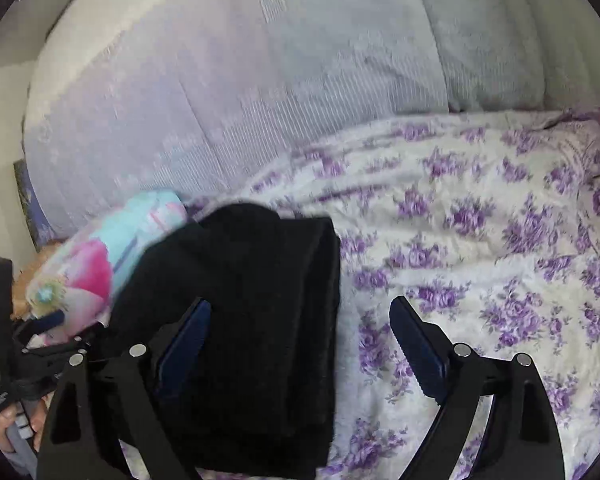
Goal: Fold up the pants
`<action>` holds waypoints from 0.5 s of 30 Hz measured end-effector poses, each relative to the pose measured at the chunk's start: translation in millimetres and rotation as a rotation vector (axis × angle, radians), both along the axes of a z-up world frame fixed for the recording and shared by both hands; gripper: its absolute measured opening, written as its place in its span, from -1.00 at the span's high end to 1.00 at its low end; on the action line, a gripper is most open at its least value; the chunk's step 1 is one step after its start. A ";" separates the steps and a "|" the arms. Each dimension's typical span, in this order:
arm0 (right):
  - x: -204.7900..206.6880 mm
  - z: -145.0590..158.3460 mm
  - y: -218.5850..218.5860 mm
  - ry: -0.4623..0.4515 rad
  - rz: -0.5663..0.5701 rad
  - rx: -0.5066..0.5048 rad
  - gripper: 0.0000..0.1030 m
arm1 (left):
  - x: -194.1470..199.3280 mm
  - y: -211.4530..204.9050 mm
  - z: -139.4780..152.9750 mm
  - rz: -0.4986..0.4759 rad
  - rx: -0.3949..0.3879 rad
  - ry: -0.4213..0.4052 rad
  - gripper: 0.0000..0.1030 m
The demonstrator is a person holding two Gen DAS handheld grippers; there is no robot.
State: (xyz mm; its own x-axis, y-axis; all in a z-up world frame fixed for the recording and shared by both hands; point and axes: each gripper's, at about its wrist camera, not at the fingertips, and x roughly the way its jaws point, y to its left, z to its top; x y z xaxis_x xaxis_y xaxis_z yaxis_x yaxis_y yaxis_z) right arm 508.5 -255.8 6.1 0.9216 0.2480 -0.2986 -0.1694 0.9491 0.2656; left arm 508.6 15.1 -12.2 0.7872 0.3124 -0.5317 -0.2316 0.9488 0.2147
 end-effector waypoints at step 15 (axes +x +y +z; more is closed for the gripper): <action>-160.7 5.8 43.1 0.102 -0.028 -0.121 -0.92 | -177.3 -6.2 26.0 -0.033 -0.215 -0.032 -0.90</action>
